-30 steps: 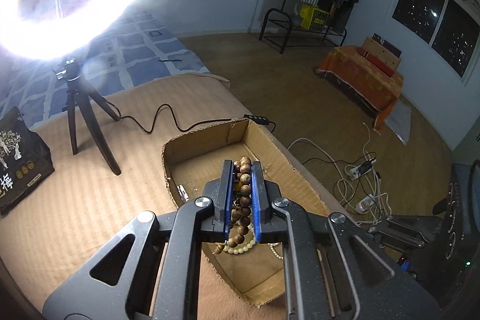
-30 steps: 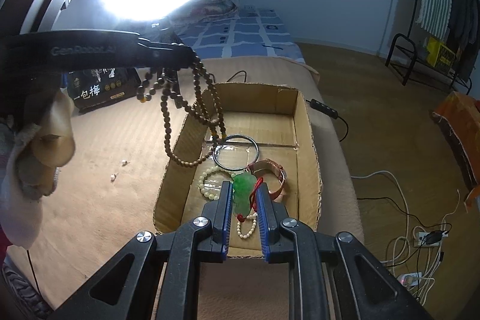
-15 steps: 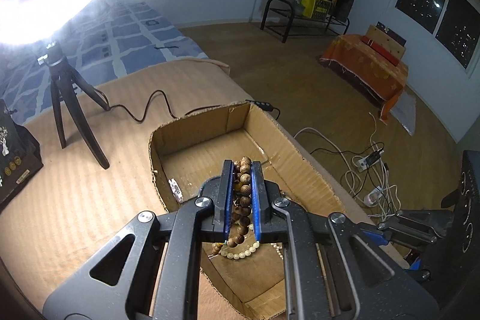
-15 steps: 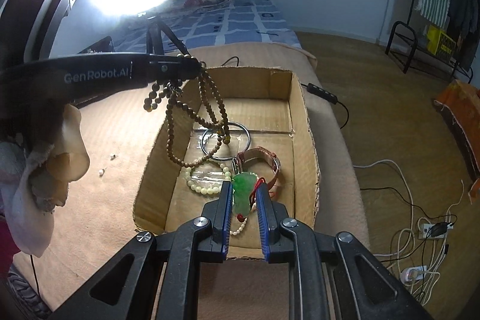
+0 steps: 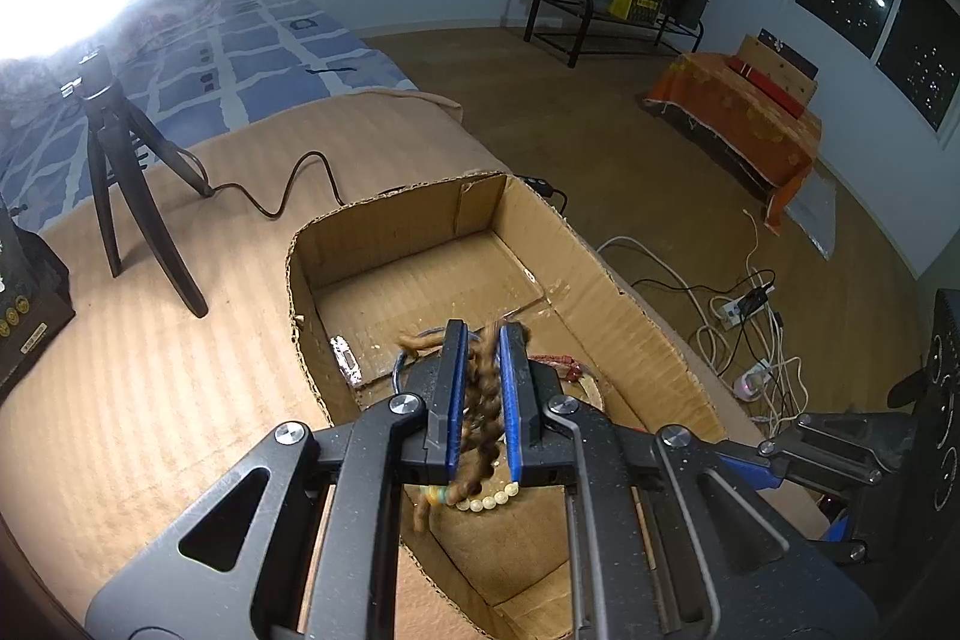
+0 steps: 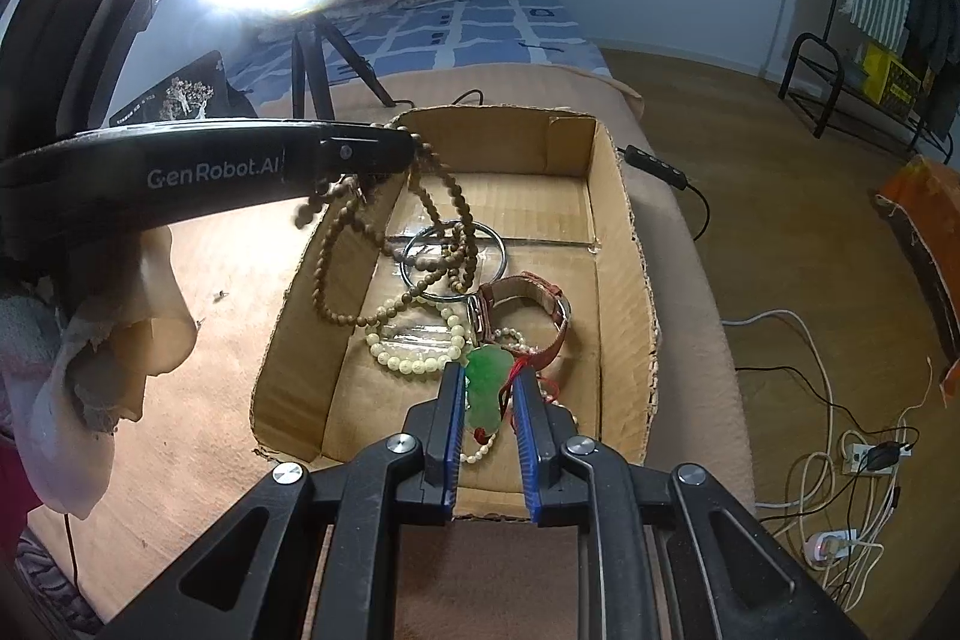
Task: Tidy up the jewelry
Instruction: 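Open both tools to drop the beads and pendant into the box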
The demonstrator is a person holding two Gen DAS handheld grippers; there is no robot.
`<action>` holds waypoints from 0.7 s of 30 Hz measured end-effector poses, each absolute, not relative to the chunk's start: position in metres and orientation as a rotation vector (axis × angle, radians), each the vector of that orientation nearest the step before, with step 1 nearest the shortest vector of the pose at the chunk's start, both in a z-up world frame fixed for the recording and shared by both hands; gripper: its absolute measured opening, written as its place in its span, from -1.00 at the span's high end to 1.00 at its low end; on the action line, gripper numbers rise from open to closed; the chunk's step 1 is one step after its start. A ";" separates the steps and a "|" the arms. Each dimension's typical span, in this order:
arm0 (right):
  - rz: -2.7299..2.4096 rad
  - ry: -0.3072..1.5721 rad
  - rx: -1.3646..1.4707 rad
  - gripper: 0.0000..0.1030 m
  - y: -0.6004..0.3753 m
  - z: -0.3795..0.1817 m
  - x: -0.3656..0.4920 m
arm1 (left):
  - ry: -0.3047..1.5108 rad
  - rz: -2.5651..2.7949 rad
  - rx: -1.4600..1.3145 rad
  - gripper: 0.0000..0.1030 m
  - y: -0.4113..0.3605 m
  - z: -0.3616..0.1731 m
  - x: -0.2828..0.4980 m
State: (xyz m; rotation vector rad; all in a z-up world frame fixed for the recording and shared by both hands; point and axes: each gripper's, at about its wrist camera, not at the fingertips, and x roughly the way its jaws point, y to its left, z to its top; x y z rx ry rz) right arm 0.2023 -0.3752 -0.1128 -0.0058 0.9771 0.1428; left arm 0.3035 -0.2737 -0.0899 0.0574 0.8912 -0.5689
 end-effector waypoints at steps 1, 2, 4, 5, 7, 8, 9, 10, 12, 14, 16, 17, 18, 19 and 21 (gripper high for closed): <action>0.146 0.976 -0.008 0.65 -0.374 -0.113 0.202 | 0.892 -0.566 0.059 0.83 -0.273 -0.090 0.304; 0.148 0.974 -0.012 0.55 -0.373 -0.113 0.202 | 0.893 -0.566 0.060 0.83 -0.273 -0.090 0.304; 0.142 0.967 -0.025 0.37 -0.371 -0.112 0.201 | 0.893 -0.561 0.065 0.75 -0.273 -0.090 0.304; 0.139 0.963 -0.035 0.24 -0.370 -0.111 0.201 | 0.891 -0.558 0.068 0.44 -0.273 -0.090 0.303; 0.134 0.954 -0.045 -0.09 -0.368 -0.110 0.200 | 0.875 -0.546 0.066 0.01 -0.271 -0.088 0.301; 0.135 0.945 -0.047 -0.28 -0.367 -0.108 0.199 | 0.868 -0.545 0.064 -0.03 -0.270 -0.087 0.301; 0.137 0.938 -0.049 -0.33 -0.367 -0.107 0.198 | 0.867 -0.543 0.065 -0.03 -0.270 -0.087 0.301; 0.136 0.934 -0.052 -0.39 -0.366 -0.106 0.198 | 0.869 -0.542 0.065 -0.03 -0.269 -0.087 0.302; 0.134 0.930 -0.059 -0.49 -0.365 -0.106 0.198 | 0.872 -0.540 0.066 -0.05 -0.269 -0.087 0.302; 0.132 0.923 -0.064 -0.70 -0.363 -0.105 0.198 | 0.870 -0.535 0.070 -0.18 -0.268 -0.087 0.301; 0.124 0.918 -0.077 -0.77 -0.362 -0.105 0.197 | 0.864 -0.530 0.071 -0.29 -0.268 -0.086 0.300; 0.119 0.918 -0.084 -0.79 -0.361 -0.105 0.197 | 0.863 -0.528 0.070 -0.32 -0.267 -0.086 0.300; 0.113 0.919 -0.090 -0.80 -0.360 -0.105 0.197 | 0.865 -0.528 0.068 -0.33 -0.267 -0.086 0.300; 0.110 0.918 -0.094 -0.82 -0.360 -0.105 0.197 | 0.866 -0.528 0.067 -0.33 -0.267 -0.086 0.300; 0.111 0.918 -0.096 -0.82 -0.359 -0.105 0.197 | 0.868 -0.526 0.064 -0.34 -0.265 -0.085 0.299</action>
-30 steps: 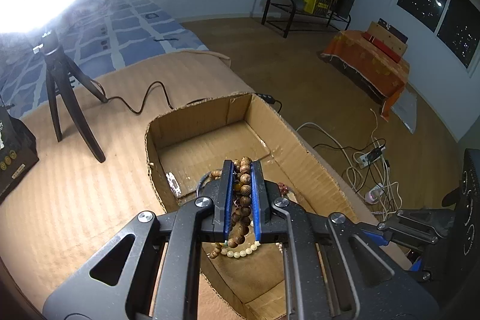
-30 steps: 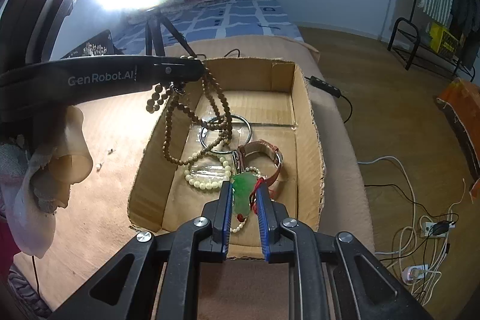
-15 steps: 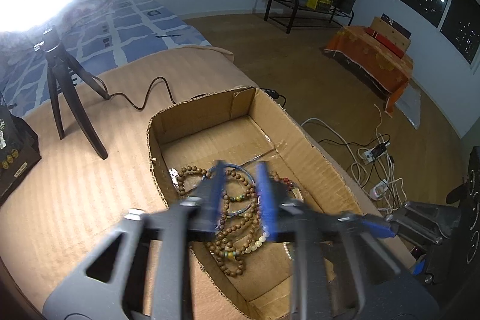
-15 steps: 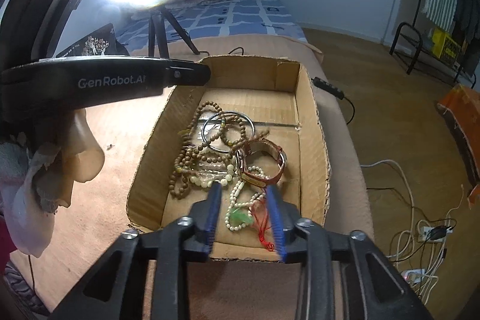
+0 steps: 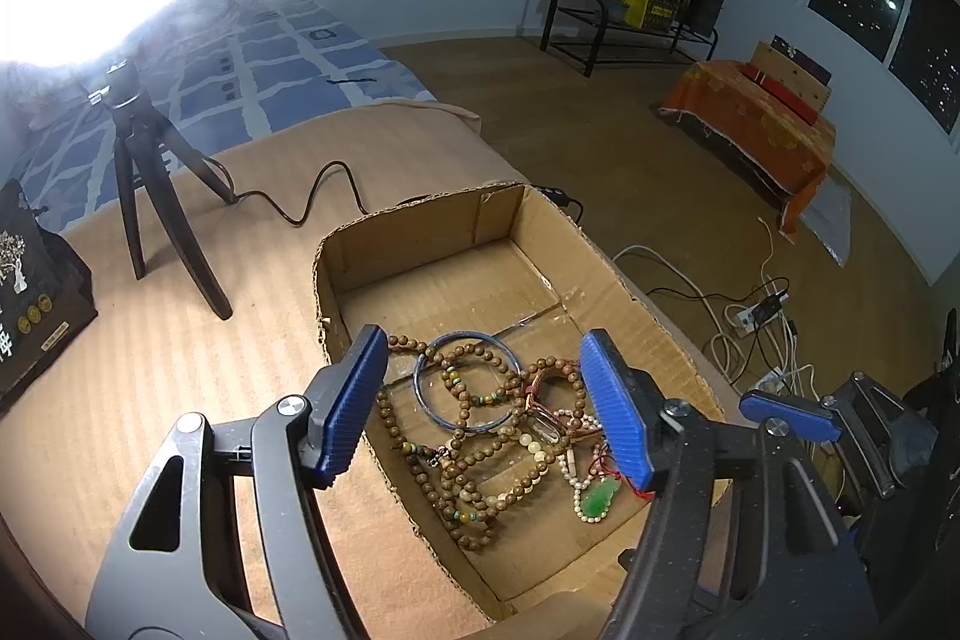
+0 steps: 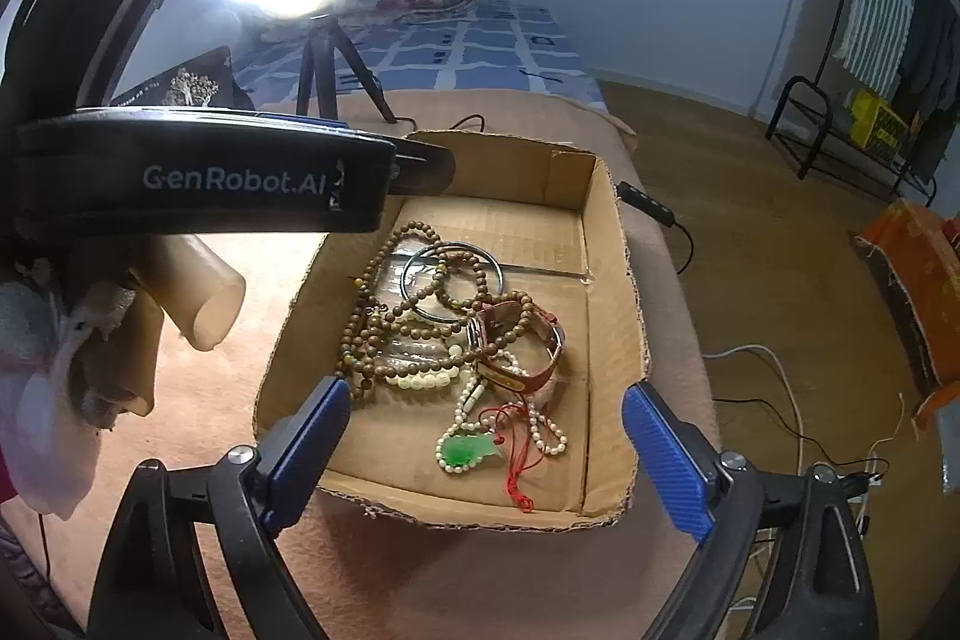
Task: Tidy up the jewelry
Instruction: 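Open both tools to drop the beads and pendant into the box, then move both tools back toward the two pearl earrings on the blanket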
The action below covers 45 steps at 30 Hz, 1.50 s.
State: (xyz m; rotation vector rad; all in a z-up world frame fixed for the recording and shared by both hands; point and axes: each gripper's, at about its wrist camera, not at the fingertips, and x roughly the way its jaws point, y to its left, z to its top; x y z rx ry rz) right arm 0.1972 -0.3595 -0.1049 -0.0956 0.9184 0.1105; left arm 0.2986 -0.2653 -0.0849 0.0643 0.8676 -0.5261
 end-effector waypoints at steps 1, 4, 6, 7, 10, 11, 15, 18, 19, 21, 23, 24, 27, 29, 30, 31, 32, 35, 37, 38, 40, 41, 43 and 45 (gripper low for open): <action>0.113 0.919 -0.094 -0.82 -0.359 -0.105 0.197 | 0.868 -0.527 0.066 -0.34 -0.265 -0.085 0.299; 0.112 0.917 -0.099 -0.82 -0.358 -0.103 0.195 | 0.872 -0.531 0.063 -0.34 -0.263 -0.084 0.298; 0.110 0.912 -0.103 -0.82 -0.357 -0.101 0.194 | 0.874 -0.530 0.052 -0.34 -0.260 -0.082 0.296; 0.108 0.910 -0.104 -0.82 -0.356 -0.100 0.193 | 0.872 -0.528 0.048 -0.34 -0.258 -0.081 0.295; 0.104 0.900 -0.106 -0.82 -0.353 -0.095 0.190 | 0.865 -0.520 0.043 -0.34 -0.251 -0.076 0.291; 0.102 0.897 -0.107 -0.82 -0.352 -0.094 0.188 | 0.862 -0.517 0.042 -0.34 -0.249 -0.075 0.289; 0.100 0.880 -0.111 -0.82 -0.347 -0.085 0.184 | 0.838 -0.507 0.034 -0.34 -0.236 -0.064 0.280; 0.101 0.869 -0.118 -0.84 -0.343 -0.080 0.181 | 0.816 -0.497 0.025 -0.34 -0.225 -0.057 0.275; 0.101 0.865 -0.118 -0.86 -0.342 -0.078 0.180 | 0.813 -0.494 0.025 -0.34 -0.222 -0.055 0.275; 0.105 0.859 -0.117 -0.86 -0.339 -0.075 0.179 | 0.803 -0.483 0.030 -0.34 -0.213 -0.051 0.269; 0.107 0.850 -0.119 -0.86 -0.335 -0.072 0.178 | 0.796 -0.478 0.036 -0.33 -0.205 -0.048 0.264; 0.109 0.847 -0.120 -0.86 -0.333 -0.071 0.178 | 0.792 -0.475 0.044 -0.34 -0.201 -0.046 0.261; 0.120 0.841 -0.120 -0.86 -0.326 -0.067 0.178 | 0.771 -0.442 0.075 -0.34 -0.190 -0.043 0.251; 0.126 0.835 -0.125 -0.86 -0.321 -0.065 0.177 | 0.764 -0.430 0.093 -0.34 -0.181 -0.041 0.245; 0.128 0.833 -0.129 -0.86 -0.319 -0.064 0.177 | 0.759 -0.422 0.098 -0.34 -0.175 -0.040 0.241; 0.131 0.832 -0.133 -0.86 -0.316 -0.064 0.178 | 0.756 -0.417 0.102 -0.34 -0.170 -0.040 0.238; 0.133 0.831 -0.136 -0.86 -0.314 -0.063 0.178 | 0.756 -0.411 0.106 -0.34 -0.166 -0.040 0.235; 0.140 0.829 -0.139 -0.86 -0.307 -0.061 0.180 | 0.750 -0.391 0.117 -0.34 -0.151 -0.040 0.226; 0.143 0.827 -0.132 -0.86 -0.303 -0.060 0.181 | 0.744 -0.381 0.127 -0.34 -0.142 -0.040 0.221; 0.145 0.825 -0.128 -0.86 -0.301 -0.059 0.182 | 0.741 -0.376 0.133 -0.34 -0.137 -0.040 0.218; 0.149 0.821 -0.118 -0.86 -0.297 -0.058 0.183 | 0.740 -0.373 0.137 -0.34 -0.129 -0.040 0.213; 0.151 0.820 -0.114 -0.86 -0.295 -0.057 0.185 | 0.739 -0.369 0.138 -0.33 -0.124 -0.041 0.210; 0.156 0.819 -0.107 -0.86 -0.290 -0.057 0.188 | 0.737 -0.366 0.138 -0.34 -0.117 -0.043 0.208; 0.162 0.820 -0.103 -0.86 -0.284 -0.058 0.190 | 0.735 -0.361 0.140 -0.34 -0.110 -0.045 0.205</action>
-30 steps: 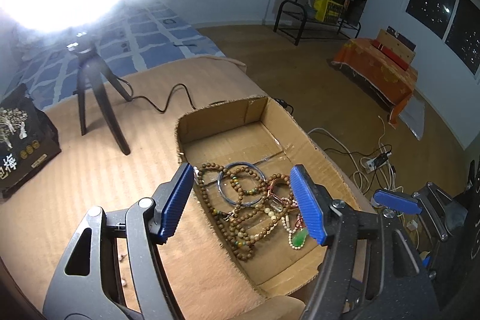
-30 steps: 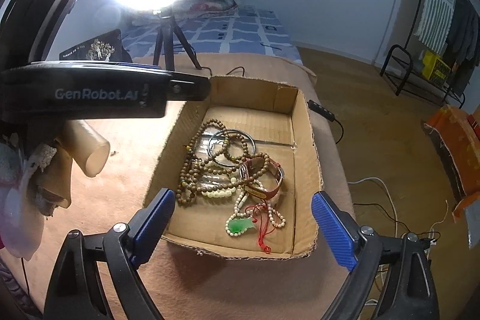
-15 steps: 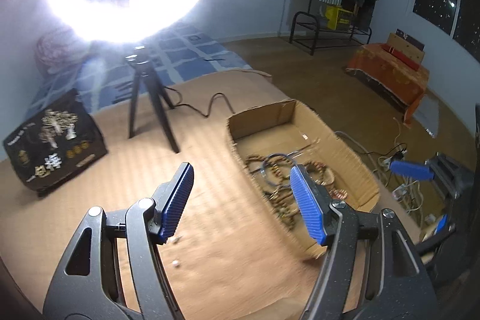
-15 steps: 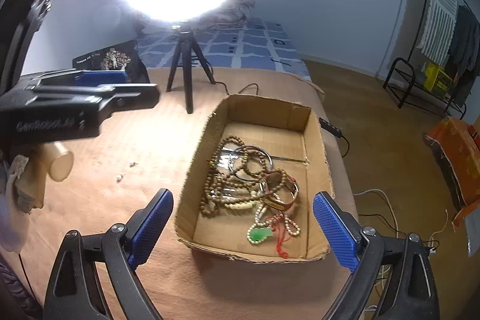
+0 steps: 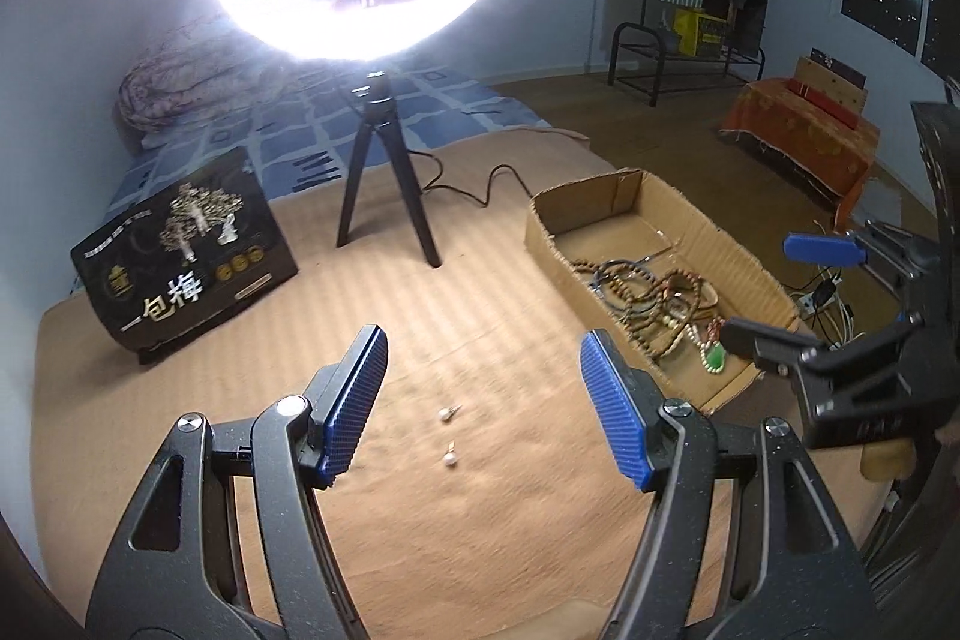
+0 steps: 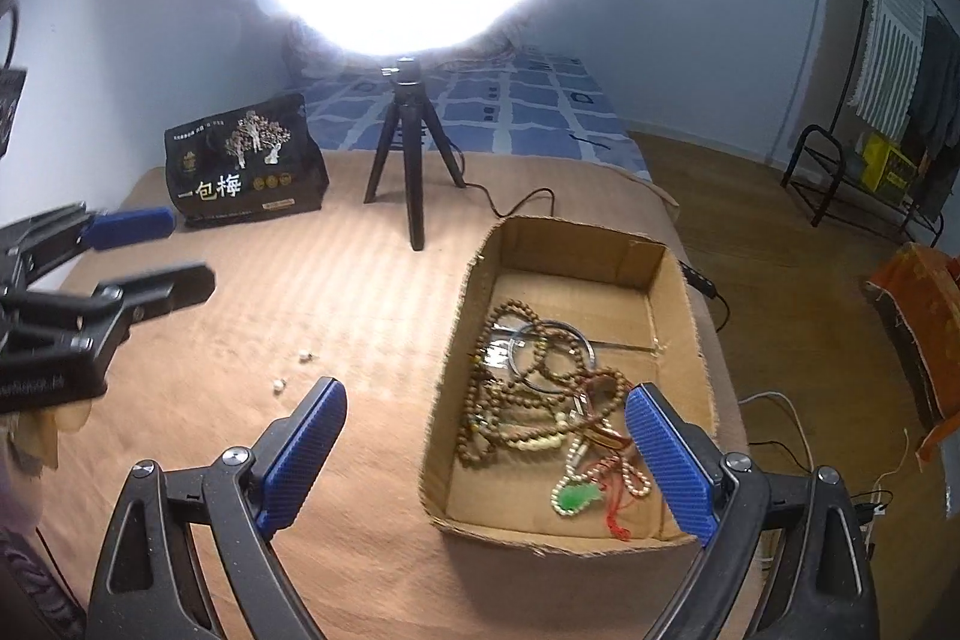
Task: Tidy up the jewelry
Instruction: 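Move both tools back toward the two pearl earrings on the blanket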
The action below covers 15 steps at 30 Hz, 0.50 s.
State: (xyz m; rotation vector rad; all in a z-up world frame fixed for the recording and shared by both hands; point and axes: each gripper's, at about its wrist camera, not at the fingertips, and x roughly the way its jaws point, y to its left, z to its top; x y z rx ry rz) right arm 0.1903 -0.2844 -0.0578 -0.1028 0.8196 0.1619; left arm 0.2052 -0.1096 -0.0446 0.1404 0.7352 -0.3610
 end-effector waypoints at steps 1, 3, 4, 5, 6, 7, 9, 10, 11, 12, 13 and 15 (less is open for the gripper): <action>0.165 0.820 -0.102 -0.86 -0.282 -0.058 0.191 | 0.737 -0.360 0.139 -0.34 -0.107 -0.046 0.206; 0.171 0.821 -0.102 -0.86 -0.275 -0.060 0.194 | 0.743 -0.356 0.139 -0.34 -0.100 -0.050 0.205; 0.175 0.822 -0.101 -0.86 -0.272 -0.060 0.195 | 0.744 -0.352 0.141 -0.34 -0.097 -0.052 0.205; 0.181 0.823 -0.100 -0.85 -0.268 -0.061 0.197 | 0.745 -0.349 0.141 -0.34 -0.094 -0.053 0.204; 0.187 0.824 -0.101 -0.85 -0.264 -0.062 0.198 | 0.746 -0.344 0.140 -0.34 -0.090 -0.055 0.203; 0.190 0.822 -0.101 -0.85 -0.261 -0.063 0.199 | 0.745 -0.341 0.138 -0.34 -0.088 -0.055 0.202; 0.201 0.822 -0.103 -0.85 -0.254 -0.064 0.202 | 0.748 -0.339 0.133 -0.34 -0.081 -0.058 0.201; 0.207 0.824 -0.102 -0.84 -0.250 -0.065 0.203 | 0.751 -0.337 0.131 -0.33 -0.078 -0.059 0.201; 0.215 0.826 -0.099 -0.82 -0.247 -0.067 0.205 | 0.753 -0.333 0.132 -0.34 -0.075 -0.061 0.201; 0.221 0.830 -0.095 -0.80 -0.244 -0.068 0.206 | 0.756 -0.328 0.132 -0.33 -0.072 -0.063 0.201; 0.228 0.834 -0.092 -0.73 -0.242 -0.069 0.208 | 0.757 -0.326 0.131 -0.34 -0.070 -0.064 0.200; 0.241 0.843 -0.078 -0.65 -0.238 -0.072 0.211 | 0.761 -0.323 0.128 -0.34 -0.065 -0.066 0.200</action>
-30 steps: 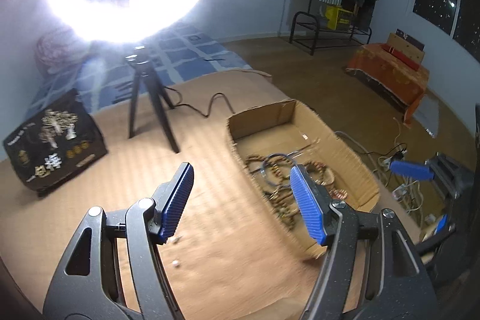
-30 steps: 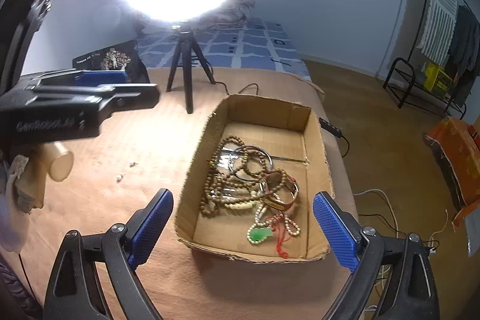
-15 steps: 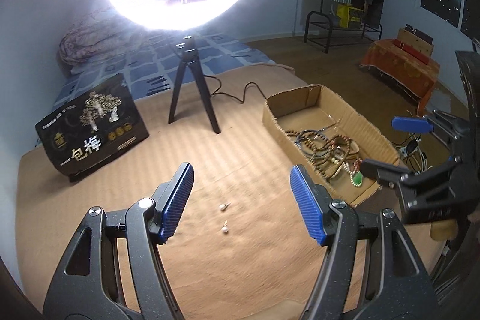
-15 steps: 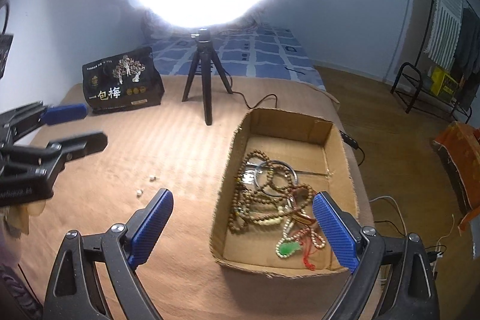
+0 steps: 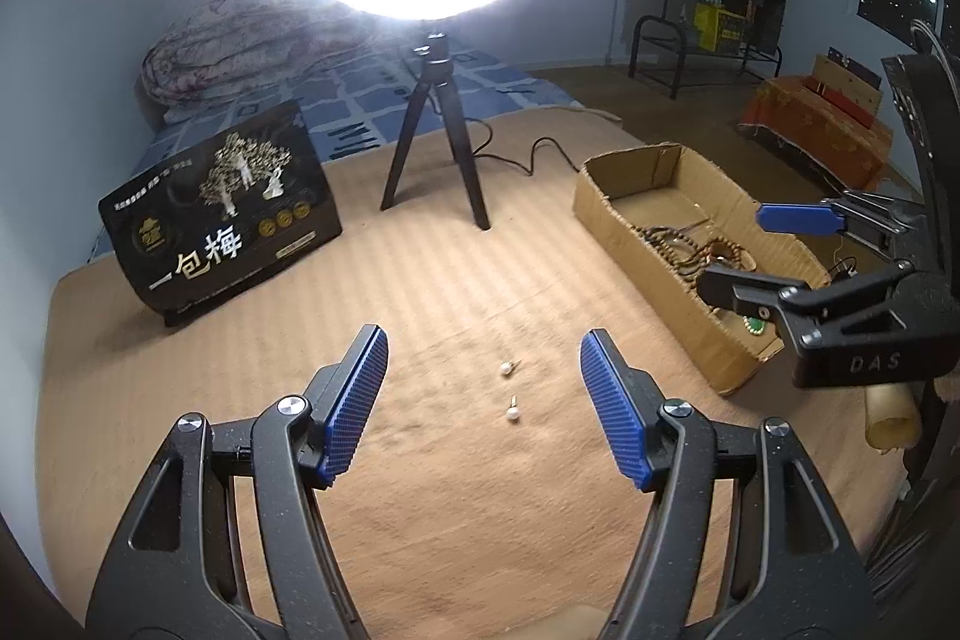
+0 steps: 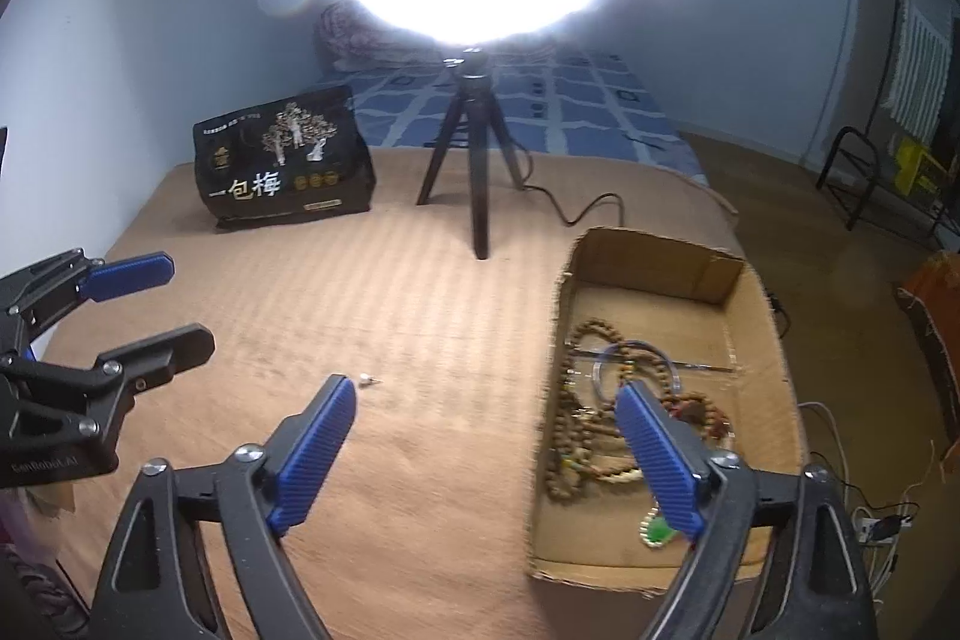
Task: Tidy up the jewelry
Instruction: 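Move both tools back toward the two pearl earrings on the blanket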
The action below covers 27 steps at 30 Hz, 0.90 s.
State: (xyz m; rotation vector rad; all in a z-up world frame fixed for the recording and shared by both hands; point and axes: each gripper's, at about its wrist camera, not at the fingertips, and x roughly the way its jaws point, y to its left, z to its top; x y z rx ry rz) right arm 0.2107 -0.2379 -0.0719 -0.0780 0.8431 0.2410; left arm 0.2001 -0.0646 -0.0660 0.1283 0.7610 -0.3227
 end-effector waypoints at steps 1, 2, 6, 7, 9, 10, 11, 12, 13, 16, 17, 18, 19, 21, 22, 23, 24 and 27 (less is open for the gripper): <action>0.247 0.848 -0.068 -0.62 -0.236 -0.073 0.213 | 0.763 -0.320 0.127 -0.33 -0.062 -0.067 0.200; 0.253 0.853 -0.057 -0.62 -0.235 -0.074 0.215 | 0.764 -0.317 0.126 -0.33 -0.059 -0.069 0.200; 0.277 0.878 -0.018 -0.43 -0.229 -0.080 0.224 | 0.770 -0.313 0.123 -0.33 -0.051 -0.073 0.201; 0.282 0.885 -0.011 -0.36 -0.228 -0.082 0.225 | 0.770 -0.312 0.124 -0.33 -0.050 -0.074 0.201; 0.287 0.895 0.000 -0.34 -0.227 -0.086 0.228 | 0.772 -0.312 0.125 -0.33 -0.047 -0.077 0.201; 0.290 0.899 0.003 -0.32 -0.225 -0.087 0.230 | 0.774 -0.312 0.125 -0.33 -0.046 -0.077 0.201; 0.292 0.903 0.006 -0.28 -0.224 -0.088 0.232 | 0.776 -0.313 0.126 -0.33 -0.045 -0.079 0.201; 0.296 0.909 0.011 -0.26 -0.223 -0.090 0.234 | 0.777 -0.314 0.128 -0.33 -0.044 -0.080 0.201; 0.298 0.914 0.015 -0.23 -0.221 -0.091 0.235 | 0.779 -0.314 0.128 -0.33 -0.043 -0.081 0.201; 0.311 0.924 0.023 -0.22 -0.216 -0.095 0.240 | 0.787 -0.317 0.131 -0.33 -0.041 -0.086 0.202; 0.314 0.927 0.022 -0.21 -0.214 -0.096 0.241 | 0.791 -0.319 0.133 -0.33 -0.041 -0.088 0.203; 0.319 0.930 0.020 -0.20 -0.212 -0.097 0.242 | 0.794 -0.320 0.133 -0.33 -0.041 -0.090 0.203; 0.321 0.933 0.018 -0.16 -0.210 -0.099 0.243 | 0.796 -0.321 0.134 -0.32 -0.040 -0.091 0.204; 0.331 0.946 0.022 -0.13 -0.206 -0.102 0.246 | 0.807 -0.326 0.137 -0.26 -0.040 -0.096 0.205; 0.333 0.951 0.027 -0.13 -0.204 -0.104 0.248 | 0.811 -0.328 0.138 -0.25 -0.039 -0.098 0.206; 0.337 0.959 0.034 -0.11 -0.202 -0.106 0.250 | 0.817 -0.329 0.138 -0.24 -0.038 -0.101 0.207; 0.340 0.964 0.040 -0.08 -0.201 -0.107 0.251 | 0.827 -0.332 0.133 -0.21 -0.037 -0.104 0.208; 0.357 0.995 0.069 0.09 -0.198 -0.114 0.257 | 0.878 -0.359 0.101 -0.04 -0.031 -0.118 0.214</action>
